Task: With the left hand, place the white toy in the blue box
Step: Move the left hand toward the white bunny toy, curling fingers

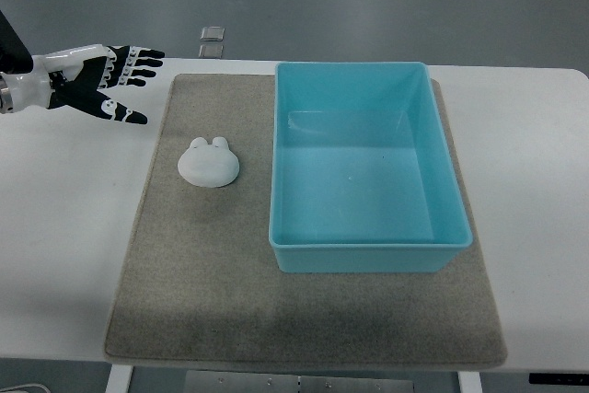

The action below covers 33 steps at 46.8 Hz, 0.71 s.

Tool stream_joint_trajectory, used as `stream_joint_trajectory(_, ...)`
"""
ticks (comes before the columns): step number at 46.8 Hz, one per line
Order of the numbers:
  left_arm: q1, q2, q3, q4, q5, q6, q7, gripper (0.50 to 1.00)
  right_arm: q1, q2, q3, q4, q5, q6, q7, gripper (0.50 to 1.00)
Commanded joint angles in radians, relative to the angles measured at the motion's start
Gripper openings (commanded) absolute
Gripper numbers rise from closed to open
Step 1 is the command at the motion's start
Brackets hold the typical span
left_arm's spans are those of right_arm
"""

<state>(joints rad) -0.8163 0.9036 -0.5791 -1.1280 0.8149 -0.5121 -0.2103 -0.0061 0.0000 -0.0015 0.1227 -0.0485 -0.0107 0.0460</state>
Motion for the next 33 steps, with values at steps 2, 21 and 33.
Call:
stream_joint_trajectory(2, 0.002, 0.011, 0.001, -0.044, 0.038, 0.012, 0.000, 0.986, 0.000, 0.000, 0.000, 0.000, 0.001, 0.000, 0.000, 0.936)
stream_joint_trajectory(21, 0.009, 0.017, 0.015, -0.179, 0.228, 0.122, 0.002, 0.979, 0.000, 0.000, 0.000, 0.000, 0.001, 0.000, 0.000, 0.936)
stream_joint_trajectory(33, 0.011, -0.003, 0.050, -0.205, 0.305, 0.195, 0.002, 0.979, 0.000, 0.000, 0.000, 0.000, 0.001, 0.000, 0.000, 0.936)
